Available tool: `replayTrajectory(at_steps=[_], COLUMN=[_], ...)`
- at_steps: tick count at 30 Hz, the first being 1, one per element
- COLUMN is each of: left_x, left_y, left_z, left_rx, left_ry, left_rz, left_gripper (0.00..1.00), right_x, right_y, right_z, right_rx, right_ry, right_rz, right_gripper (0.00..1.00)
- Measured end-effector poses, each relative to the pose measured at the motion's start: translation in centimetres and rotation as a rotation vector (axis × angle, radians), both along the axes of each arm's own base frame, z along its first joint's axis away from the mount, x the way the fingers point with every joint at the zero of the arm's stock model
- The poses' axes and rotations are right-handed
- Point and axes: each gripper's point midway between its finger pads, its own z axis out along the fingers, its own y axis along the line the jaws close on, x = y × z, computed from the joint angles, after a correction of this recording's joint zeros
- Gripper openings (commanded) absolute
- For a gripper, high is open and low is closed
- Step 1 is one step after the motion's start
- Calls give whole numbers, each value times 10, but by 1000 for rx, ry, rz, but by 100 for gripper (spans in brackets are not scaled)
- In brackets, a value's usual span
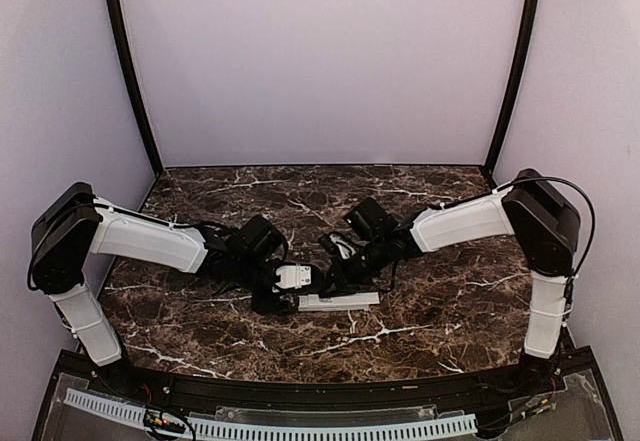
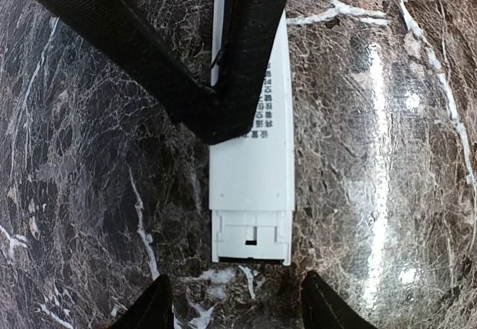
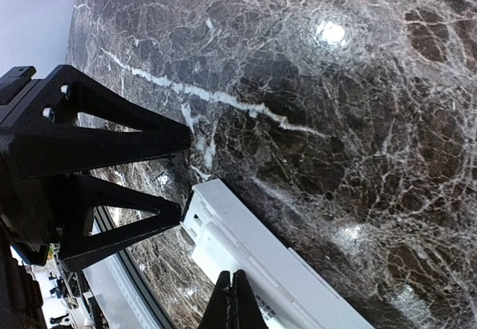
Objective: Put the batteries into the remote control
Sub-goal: Load the battery cover onto the remote control without the battery cover.
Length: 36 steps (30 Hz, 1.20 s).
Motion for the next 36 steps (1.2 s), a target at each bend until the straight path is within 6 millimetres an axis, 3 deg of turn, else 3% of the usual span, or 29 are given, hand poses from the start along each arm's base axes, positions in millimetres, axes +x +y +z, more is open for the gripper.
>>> replayTrajectory(at_steps=[28, 36], left_x=[-3, -7], left_y=[-12, -17], left_z=[7, 8], left_rx=[-45, -55], left_ry=[3, 8], left_rz=[-17, -28], left_gripper=[70, 70], right_x=[-8, -4], right_y=[4, 4], right_z=[0, 11], right_rx=[0, -11], right_ry=[-23, -43], right_rz=[40, 36], right_gripper=[0, 0])
